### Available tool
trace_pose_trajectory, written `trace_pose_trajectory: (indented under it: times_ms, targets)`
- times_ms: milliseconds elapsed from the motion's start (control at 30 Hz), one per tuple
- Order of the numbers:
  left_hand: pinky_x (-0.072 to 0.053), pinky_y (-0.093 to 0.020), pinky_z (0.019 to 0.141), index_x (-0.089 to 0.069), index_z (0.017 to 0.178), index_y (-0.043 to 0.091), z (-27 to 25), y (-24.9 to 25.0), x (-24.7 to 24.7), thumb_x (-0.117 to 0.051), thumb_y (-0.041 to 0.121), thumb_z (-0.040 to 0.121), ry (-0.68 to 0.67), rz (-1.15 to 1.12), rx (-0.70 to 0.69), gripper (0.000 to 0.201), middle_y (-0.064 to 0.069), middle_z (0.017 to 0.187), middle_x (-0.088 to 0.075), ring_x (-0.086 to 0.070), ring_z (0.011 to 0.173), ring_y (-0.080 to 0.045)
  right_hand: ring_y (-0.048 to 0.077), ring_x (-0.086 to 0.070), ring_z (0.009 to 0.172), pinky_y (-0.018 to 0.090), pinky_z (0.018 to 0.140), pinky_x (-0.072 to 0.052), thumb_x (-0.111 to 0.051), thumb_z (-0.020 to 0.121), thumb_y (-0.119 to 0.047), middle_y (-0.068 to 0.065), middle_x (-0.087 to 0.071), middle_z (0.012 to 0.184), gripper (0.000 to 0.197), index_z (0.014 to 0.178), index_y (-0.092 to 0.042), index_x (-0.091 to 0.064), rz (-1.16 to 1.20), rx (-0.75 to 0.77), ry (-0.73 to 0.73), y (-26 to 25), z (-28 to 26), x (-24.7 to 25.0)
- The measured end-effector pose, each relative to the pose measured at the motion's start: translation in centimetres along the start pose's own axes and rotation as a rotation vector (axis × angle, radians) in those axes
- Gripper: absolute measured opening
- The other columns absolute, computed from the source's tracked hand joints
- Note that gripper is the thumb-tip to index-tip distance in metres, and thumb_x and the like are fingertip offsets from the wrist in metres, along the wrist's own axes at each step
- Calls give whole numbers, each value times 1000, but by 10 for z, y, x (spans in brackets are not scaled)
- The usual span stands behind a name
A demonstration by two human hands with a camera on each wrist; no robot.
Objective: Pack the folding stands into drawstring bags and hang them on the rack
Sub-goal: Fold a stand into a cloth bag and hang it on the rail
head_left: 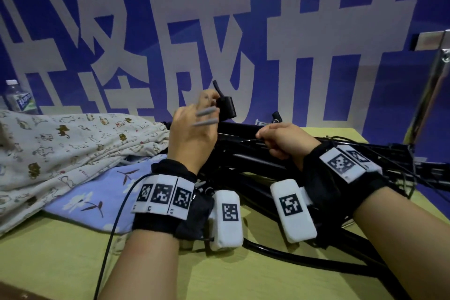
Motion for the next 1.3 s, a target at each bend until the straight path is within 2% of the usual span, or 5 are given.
trace_pose_trajectory:
  times_ms: [300, 500, 733, 900, 1300]
  targets:
    - [-39, 0, 73, -44, 104, 35, -3, 22, -3, -40, 16, 91, 31, -430, -94, 24, -10, 120, -48, -53, 85, 9, 5, -26, 28, 13, 31, -22, -42, 90, -2, -1, -31, 51, 22, 74, -11, -54, -10, -74, -41, 7, 2, -6]
    - [-38, -32, 69, -53, 72, 19, 0, 33, -35, -35, 33, 99, -199, -119, 20, 35, -1, 72, -61, -60, 75, -23, 4, -22, 24, 12, 28, -17, -31, 90, 3, 4, -25, 56, 26, 73, -13, -42, 146, -75, -37, 8, 2, -6]
    - [-39, -35, 89, -55, 109, 9, 15, 33, -77, -29, 18, 102, -548, -148, 238, 29, -13, 118, -52, -48, 111, -29, 12, -40, 47, 14, 35, -28, -37, 93, 5, 4, -48, 60, 26, 76, -13, -46, 266, -4, 102, 5, -6, 13]
    - [-39, -32, 52, -49, 55, 17, 13, 32, -98, -40, 23, 79, -726, -268, 296, 26, -2, 53, -48, -50, 53, -28, 6, -40, 38, 13, 35, -32, -44, 96, -6, 3, -52, 61, 26, 72, -15, -48, 354, 14, 155, 6, -10, 21]
    - [-33, -29, 44, -47, 57, 15, 8, 27, -113, -38, 13, 91, -748, -254, 291, 35, 2, 50, -44, -46, 39, -20, 3, -22, 23, 20, 38, -24, -28, 95, 3, -9, -26, 29, 37, 62, -13, -36, 297, 59, 82, -2, -4, 19]
Point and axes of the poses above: each hand's wrist, its own z-axis towards the middle knuckle, its own x-axis out of the back of the hand, y = z × x, the point moved 10 cm from there along z, towards the middle knuckle
